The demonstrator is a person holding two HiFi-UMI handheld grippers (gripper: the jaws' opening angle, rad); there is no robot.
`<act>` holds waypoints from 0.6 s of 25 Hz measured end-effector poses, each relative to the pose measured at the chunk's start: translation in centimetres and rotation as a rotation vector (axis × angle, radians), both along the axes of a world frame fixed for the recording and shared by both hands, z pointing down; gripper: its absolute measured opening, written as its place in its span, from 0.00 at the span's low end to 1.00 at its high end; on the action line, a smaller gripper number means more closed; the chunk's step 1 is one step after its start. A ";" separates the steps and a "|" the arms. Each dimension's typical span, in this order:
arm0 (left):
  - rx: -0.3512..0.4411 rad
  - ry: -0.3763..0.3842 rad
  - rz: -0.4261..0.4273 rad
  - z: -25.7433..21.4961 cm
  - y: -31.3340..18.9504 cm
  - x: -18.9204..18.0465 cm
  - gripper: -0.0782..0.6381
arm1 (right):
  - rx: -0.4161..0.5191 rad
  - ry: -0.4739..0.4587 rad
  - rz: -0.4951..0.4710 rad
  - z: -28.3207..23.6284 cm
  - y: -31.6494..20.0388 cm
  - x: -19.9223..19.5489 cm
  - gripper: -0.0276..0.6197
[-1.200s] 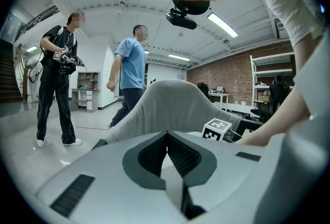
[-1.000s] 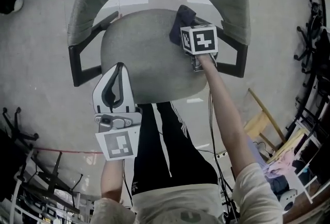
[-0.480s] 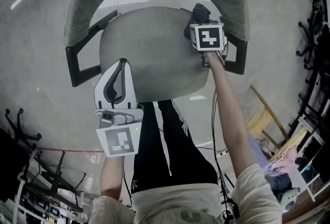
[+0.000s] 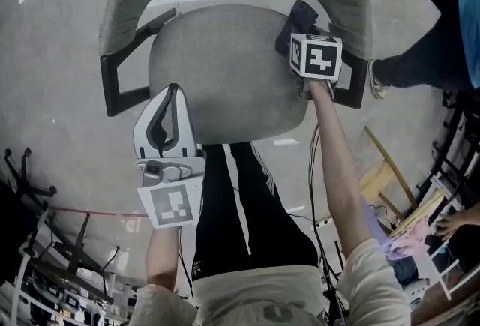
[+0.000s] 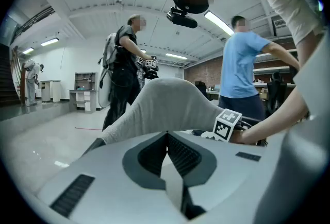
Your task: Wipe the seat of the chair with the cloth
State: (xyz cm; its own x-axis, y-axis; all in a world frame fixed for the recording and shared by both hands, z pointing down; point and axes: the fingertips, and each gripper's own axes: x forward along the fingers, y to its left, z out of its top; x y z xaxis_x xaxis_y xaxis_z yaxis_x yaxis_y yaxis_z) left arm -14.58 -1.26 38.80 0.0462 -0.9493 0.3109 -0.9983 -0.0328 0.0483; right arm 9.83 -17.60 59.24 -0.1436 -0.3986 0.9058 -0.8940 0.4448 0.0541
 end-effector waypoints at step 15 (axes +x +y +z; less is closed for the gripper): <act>0.033 -0.050 -0.197 -1.1 4.7 -5.5 0.13 | -0.186 -0.703 -0.218 -7.9 13.5 -25.7 0.12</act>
